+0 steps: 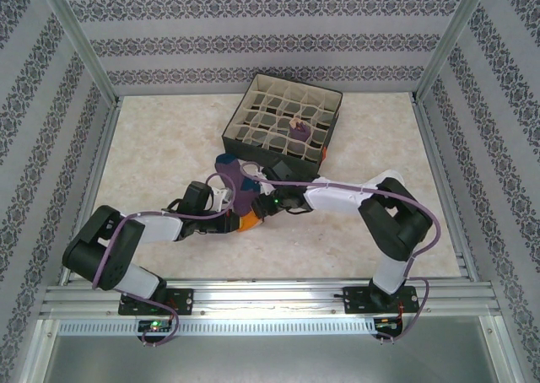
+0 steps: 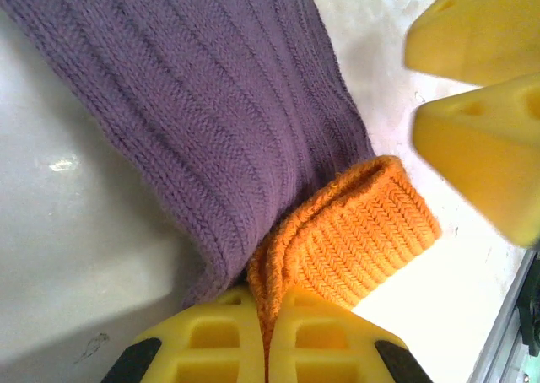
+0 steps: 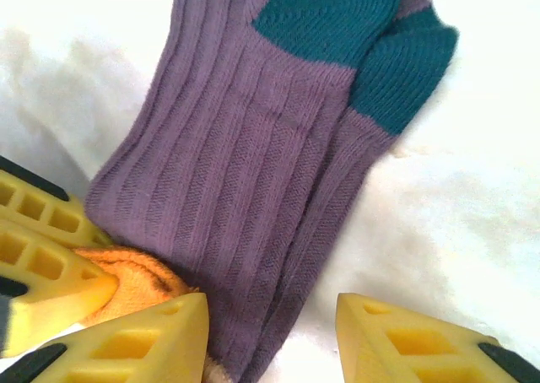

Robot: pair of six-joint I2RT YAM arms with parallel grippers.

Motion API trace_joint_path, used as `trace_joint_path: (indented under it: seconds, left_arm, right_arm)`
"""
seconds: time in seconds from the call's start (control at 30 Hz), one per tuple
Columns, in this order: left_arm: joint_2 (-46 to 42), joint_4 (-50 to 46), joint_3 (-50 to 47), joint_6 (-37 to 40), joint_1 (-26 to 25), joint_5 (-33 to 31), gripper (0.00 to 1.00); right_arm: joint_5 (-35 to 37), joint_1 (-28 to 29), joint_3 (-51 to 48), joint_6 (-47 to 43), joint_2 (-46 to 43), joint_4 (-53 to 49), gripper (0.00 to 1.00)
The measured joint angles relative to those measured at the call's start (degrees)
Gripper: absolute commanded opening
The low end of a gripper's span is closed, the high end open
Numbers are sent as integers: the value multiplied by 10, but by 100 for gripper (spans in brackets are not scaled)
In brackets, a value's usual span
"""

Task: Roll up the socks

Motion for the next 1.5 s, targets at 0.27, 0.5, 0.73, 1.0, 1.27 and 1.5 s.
trace_joint_path:
  seconds: [0.27,0.5,0.73,1.0,1.27,1.5]
  left_arm:
    - [-4,-20,7,12,0,-6,6]
    - [-9,-57,23,17,-3,-24,6]
    - [-9,-79,34,32,-4,-35,11]
    - [-50,-108,35,77,-4,-67,33]
    - [-223,-118,35,186,-4,-89,38]
    - [-302,-49,-16,300,-60,-95,33]
  right_arm:
    - [-2,3,1,19,-8,7,45]
    - [-15,17,1,37,6,9,47]
    - [-15,17,20,41,39,-11,47]
    - [-21,7,65,51,83,-46,42]
    - [-44,-9,64,51,88,-54,42]
    - [-48,-12,66,47,90,-55,42]
